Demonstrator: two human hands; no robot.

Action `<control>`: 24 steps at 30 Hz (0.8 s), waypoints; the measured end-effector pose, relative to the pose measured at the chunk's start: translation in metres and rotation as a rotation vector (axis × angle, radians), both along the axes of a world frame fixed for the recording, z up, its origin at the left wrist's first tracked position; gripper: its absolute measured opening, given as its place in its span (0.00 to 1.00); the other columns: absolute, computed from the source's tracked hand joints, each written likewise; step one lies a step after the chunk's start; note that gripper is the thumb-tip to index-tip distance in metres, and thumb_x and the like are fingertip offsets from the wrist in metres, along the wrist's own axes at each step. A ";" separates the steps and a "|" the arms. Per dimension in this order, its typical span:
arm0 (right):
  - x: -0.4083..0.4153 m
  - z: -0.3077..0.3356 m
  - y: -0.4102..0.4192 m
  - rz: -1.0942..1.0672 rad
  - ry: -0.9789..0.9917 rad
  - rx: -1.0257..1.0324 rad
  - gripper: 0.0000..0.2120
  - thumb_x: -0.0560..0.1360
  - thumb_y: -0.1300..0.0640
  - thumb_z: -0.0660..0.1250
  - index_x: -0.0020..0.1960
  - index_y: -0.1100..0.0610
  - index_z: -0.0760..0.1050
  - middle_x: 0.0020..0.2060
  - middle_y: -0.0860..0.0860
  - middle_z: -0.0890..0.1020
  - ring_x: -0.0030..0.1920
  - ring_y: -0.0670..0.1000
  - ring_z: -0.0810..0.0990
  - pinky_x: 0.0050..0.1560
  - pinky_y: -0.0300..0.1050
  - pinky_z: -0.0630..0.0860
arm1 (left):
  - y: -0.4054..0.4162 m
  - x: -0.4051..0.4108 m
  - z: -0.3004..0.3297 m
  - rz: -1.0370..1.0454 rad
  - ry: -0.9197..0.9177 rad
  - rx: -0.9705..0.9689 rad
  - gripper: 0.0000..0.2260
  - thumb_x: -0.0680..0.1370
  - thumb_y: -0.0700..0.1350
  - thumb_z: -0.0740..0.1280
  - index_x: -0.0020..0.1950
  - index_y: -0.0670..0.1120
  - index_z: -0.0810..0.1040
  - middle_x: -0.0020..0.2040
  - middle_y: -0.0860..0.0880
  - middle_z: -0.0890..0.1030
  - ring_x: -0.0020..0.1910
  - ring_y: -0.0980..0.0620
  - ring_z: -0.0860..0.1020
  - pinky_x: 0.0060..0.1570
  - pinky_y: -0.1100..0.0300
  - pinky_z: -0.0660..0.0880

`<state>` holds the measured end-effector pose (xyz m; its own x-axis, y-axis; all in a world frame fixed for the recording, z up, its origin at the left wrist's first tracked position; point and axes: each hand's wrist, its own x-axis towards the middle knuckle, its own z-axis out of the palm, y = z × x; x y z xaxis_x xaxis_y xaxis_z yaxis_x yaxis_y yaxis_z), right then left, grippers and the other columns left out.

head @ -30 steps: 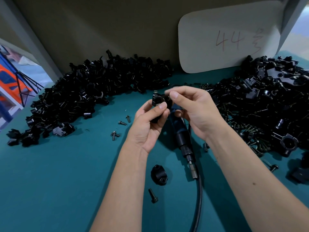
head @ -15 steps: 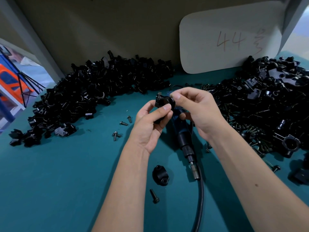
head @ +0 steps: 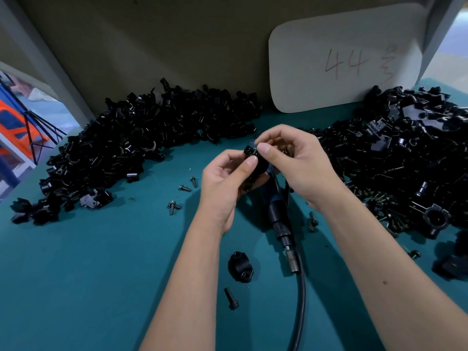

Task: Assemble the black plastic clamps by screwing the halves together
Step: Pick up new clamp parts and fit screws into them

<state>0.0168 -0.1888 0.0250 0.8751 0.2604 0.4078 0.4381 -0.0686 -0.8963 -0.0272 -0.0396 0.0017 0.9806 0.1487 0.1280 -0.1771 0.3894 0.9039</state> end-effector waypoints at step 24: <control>0.000 -0.008 0.003 -0.152 -0.204 -0.407 0.09 0.86 0.51 0.57 0.49 0.50 0.69 0.41 0.49 0.73 0.46 0.47 0.71 0.44 0.37 0.65 | 0.003 0.010 -0.010 0.304 -0.196 0.575 0.06 0.77 0.47 0.74 0.53 0.55 0.82 0.53 0.46 0.83 0.54 0.39 0.83 0.58 0.36 0.78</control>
